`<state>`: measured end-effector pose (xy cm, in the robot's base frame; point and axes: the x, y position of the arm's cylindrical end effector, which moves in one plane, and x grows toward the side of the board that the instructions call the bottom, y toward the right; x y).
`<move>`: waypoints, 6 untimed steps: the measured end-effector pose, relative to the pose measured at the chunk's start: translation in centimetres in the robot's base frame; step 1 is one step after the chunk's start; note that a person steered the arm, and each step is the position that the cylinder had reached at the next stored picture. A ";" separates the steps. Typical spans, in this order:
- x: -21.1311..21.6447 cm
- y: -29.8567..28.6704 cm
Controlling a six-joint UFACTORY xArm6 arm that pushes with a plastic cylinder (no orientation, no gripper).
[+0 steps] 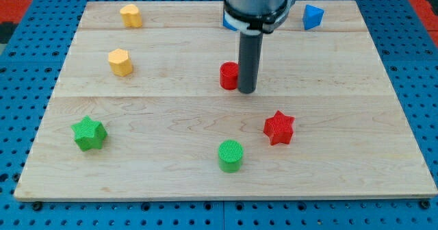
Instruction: Push the red circle near to the blue cube
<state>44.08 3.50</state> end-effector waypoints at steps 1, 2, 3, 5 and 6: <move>-0.5 -4.1; -0.7 -2.9; 0.1 -1.2; -7.5 0.8; -12.1 0.8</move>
